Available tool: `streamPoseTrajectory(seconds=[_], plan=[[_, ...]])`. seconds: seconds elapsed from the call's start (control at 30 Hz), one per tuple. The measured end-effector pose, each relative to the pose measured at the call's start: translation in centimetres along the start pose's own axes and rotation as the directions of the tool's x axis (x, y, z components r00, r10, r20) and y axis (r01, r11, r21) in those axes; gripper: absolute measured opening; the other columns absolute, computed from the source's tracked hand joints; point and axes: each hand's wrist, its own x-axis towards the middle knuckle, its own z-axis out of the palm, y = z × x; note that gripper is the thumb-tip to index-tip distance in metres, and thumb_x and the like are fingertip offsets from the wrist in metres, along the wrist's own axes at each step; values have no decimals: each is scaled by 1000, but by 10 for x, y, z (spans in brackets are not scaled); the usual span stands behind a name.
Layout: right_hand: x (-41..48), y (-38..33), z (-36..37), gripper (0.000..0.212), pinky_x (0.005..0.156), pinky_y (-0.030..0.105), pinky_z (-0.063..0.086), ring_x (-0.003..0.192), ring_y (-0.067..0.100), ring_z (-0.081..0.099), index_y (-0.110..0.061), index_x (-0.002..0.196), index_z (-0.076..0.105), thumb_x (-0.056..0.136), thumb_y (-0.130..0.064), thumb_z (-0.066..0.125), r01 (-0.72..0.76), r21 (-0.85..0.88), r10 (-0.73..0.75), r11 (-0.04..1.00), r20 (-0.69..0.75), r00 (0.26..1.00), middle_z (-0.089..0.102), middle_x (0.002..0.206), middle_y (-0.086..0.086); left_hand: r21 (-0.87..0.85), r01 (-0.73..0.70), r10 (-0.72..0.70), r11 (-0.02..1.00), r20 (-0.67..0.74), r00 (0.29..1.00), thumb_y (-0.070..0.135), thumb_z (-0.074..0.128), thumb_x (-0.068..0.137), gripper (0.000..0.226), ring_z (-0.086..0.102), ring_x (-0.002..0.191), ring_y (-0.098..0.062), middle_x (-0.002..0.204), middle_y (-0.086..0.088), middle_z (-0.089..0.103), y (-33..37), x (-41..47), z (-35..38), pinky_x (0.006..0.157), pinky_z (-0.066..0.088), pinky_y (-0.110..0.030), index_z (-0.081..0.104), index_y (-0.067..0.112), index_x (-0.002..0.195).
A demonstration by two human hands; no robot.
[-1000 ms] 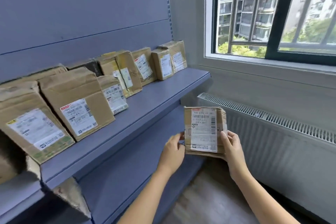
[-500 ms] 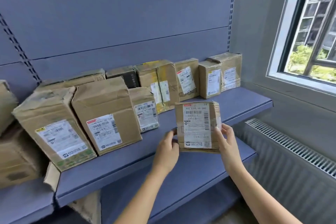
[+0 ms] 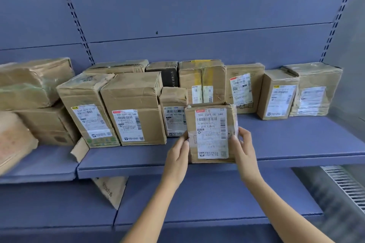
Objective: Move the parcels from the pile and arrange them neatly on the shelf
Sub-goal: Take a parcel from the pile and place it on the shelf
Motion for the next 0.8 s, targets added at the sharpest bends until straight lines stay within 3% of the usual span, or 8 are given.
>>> streamPoseTrajectory(seconds=[0.07,0.13,0.3,0.4,0.5,0.6,0.7,0.8], plan=[[0,12,-8,47,71,14,51,102,-5,60,-26,128,42,88,-49,48,-17,-25,18,1000,42,999,61,119,-7,5,11,-11,1000,-19,1000,41,37,100,25,54,111,8,118,22,62,-7,-7,10,94,41,-17,57,42,116],[0,19,-17,41,77,16,51,110,1,58,-29,132,40,95,-44,49,-18,-42,21,999,71,997,59,122,-12,58,13,-11,998,-39,999,52,37,95,38,56,112,1,117,17,64,-13,-13,21,95,45,-27,58,35,122],[4,29,-32,59,99,36,47,125,8,51,-45,147,24,93,-53,46,40,-131,-23,991,128,991,48,141,-14,227,15,6,974,-92,996,34,38,102,29,57,101,-1,109,10,63,-9,-9,37,84,47,-25,59,25,120],[13,32,-34,53,108,39,42,133,5,42,-45,147,26,98,-38,47,41,-171,-17,984,139,990,39,147,-20,296,12,14,955,-85,996,29,40,101,24,57,96,-3,102,11,63,-12,-1,38,79,46,-23,60,21,112],[25,31,-34,54,108,34,42,130,3,45,-39,148,27,99,-31,45,41,-236,-5,971,152,988,40,148,-16,326,32,-1,945,-96,995,29,40,101,26,59,96,-7,104,9,65,-13,11,37,84,48,-27,61,20,113],[46,29,-33,51,101,27,42,125,4,49,-38,147,30,100,-26,45,26,-288,16,957,142,990,47,144,-10,391,44,-3,919,-106,994,29,42,100,25,56,77,-15,87,6,66,-9,31,39,66,43,-25,62,14,100],[65,29,-29,49,100,32,45,126,9,50,-37,145,33,100,-25,46,12,-330,32,944,128,991,50,141,-7,453,46,0,890,-101,995,29,43,100,25,43,63,-17,60,9,48,-4,47,38,49,29,-20,59,14,89],[79,30,-24,48,100,39,47,129,13,50,-35,144,33,99,-27,46,8,-359,44,933,136,990,48,143,-5,494,70,-49,867,-57,997,28,43,101,33,40,59,-18,56,8,41,-2,67,31,47,23,-26,51,10,74]])
